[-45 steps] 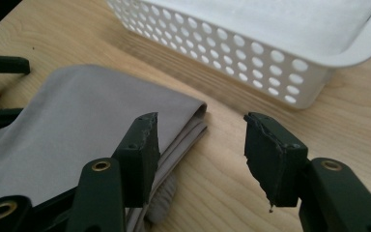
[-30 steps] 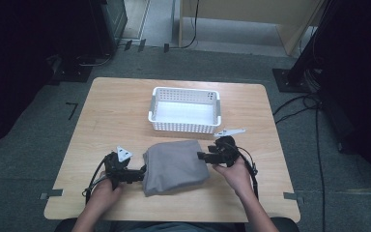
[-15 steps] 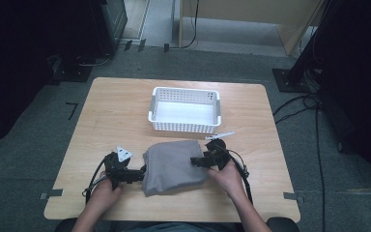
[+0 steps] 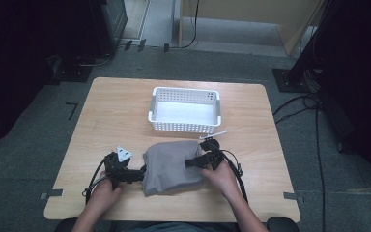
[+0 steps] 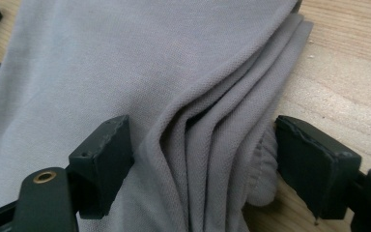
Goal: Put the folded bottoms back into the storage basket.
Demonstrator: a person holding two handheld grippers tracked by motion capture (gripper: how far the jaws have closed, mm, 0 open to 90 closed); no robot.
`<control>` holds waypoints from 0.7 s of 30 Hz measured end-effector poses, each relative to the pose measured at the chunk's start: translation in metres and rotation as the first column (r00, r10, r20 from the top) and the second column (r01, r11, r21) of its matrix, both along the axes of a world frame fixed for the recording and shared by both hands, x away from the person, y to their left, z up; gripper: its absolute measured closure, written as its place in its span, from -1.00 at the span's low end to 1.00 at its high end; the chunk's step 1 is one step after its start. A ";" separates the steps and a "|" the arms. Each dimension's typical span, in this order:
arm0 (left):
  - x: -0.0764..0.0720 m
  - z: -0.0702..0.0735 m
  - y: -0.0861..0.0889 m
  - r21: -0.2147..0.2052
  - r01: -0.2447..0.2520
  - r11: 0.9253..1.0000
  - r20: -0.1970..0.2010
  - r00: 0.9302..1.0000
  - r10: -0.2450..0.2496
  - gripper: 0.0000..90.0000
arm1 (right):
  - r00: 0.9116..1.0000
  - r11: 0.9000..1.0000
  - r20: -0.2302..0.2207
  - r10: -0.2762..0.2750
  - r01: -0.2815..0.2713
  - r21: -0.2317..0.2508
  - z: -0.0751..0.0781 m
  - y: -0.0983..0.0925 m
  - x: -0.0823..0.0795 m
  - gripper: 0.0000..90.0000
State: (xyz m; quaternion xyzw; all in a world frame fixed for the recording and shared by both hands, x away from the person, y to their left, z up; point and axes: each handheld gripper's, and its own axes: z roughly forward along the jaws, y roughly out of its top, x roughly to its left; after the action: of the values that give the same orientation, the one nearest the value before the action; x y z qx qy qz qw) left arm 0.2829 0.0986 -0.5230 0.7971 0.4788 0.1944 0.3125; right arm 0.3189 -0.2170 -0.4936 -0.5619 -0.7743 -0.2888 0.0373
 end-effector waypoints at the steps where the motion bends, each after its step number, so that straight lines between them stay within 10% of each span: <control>1: 0.000 0.000 0.000 0.000 0.000 1.000 0.000 1.000 0.000 -1.00 | 1.000 1.000 0.000 0.000 0.000 0.000 0.000 0.000 0.000 -0.52; 14: 0.000 0.000 0.000 0.000 0.000 1.000 0.000 1.000 0.000 -1.00 | 1.000 0.997 -0.009 0.018 -0.019 -0.069 0.003 0.024 0.005 -0.34; 21: 0.000 0.000 0.000 0.000 0.000 1.000 0.000 1.000 0.000 -1.00 | 0.999 0.999 0.008 0.038 -0.038 -0.037 0.001 0.026 0.004 0.21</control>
State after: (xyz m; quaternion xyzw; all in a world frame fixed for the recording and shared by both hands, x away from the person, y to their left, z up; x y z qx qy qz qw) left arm 0.2829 0.0986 -0.5230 0.7972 0.4786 0.1944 0.3124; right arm 0.3226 -0.1909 -0.4925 -0.5465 -0.7901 -0.2761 0.0290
